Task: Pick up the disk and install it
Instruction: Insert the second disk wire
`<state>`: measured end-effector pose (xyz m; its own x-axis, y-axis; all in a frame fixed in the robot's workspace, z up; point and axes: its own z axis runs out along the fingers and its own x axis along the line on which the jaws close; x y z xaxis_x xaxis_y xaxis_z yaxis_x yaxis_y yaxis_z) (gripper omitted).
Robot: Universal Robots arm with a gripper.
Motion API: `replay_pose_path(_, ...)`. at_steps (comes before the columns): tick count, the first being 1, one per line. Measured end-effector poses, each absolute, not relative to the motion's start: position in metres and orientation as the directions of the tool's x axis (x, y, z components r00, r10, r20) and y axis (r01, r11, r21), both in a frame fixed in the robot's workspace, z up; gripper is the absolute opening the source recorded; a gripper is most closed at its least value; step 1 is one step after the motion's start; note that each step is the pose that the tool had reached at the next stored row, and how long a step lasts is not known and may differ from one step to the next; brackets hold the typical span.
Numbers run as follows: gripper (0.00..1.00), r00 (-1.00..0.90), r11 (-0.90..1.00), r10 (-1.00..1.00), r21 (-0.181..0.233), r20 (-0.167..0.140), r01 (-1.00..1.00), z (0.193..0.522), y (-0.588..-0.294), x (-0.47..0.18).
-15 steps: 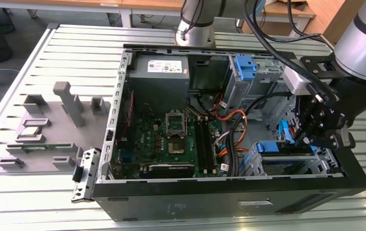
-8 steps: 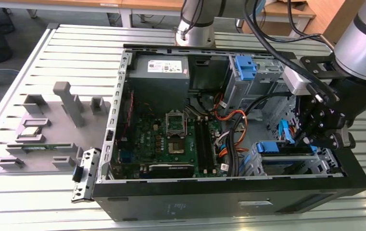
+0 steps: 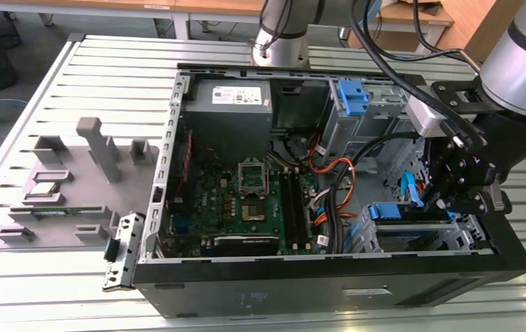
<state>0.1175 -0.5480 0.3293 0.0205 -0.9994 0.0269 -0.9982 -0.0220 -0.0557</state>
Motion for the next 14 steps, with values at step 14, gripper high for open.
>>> replay_pose_path(14,0.24,0.02,-0.022,-0.999,-0.056,0.027,-0.998,0.347,-0.548,0.117)
